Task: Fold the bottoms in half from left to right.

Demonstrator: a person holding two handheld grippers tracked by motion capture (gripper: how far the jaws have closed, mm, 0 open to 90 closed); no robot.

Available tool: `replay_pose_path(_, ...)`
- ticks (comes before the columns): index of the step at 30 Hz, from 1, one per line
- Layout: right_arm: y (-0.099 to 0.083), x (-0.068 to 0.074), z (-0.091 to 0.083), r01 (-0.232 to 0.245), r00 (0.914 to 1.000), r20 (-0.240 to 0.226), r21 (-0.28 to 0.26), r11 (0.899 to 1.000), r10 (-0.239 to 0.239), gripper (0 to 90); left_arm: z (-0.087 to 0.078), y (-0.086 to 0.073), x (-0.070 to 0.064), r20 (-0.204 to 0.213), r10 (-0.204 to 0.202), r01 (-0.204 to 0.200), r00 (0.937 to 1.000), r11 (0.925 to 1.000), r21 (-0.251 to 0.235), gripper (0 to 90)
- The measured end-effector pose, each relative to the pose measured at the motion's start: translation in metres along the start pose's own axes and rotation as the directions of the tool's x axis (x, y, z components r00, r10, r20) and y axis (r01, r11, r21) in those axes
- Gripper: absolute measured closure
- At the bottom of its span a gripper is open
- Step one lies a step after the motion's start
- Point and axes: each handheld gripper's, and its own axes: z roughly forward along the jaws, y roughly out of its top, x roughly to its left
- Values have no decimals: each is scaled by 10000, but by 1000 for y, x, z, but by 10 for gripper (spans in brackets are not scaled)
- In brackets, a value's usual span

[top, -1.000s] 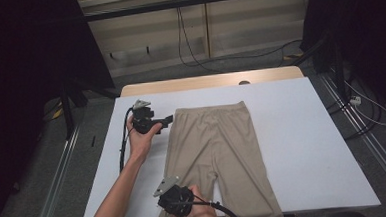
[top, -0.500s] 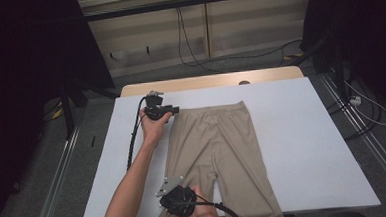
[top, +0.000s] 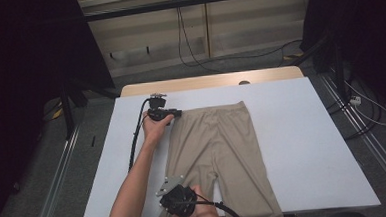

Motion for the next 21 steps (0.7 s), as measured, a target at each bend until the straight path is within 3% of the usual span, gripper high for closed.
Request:
replay_pose_path(4, 1, 0, -2, -46, 10000, -65, -136, 9999, 45, 900, -3, -1, -1, 169, -143, 142, 9998, 9999, 52, 848)
replay_pose_path(7, 2, -2, -4, -77, 9999, -136, -243, 9997, 74, 900, -4, -1, -1, 221, -283, 283, 9994, 9996, 15, 861)
replay_pose_path(10, 7, -3, -10, -81, 9996, -268, -555, 9984, 67, 900, -11, 4, -1, 313, -678, 693, 9972, 9964, -484, 863)
replay_pose_path(17, 16, -4, -24, -238, 9987, -467, -1303, 9912, 179, 900, -24, 16, -5, 339, -806, 838, 9962, 9906, -1082, 864)
replay_pose_path(21, 22, -5, -33, -350, 9958, -899, -1858, 9820, 184, 900, -32, 20, -3, 200, -755, 774, 9969, 9895, -1217, 864)
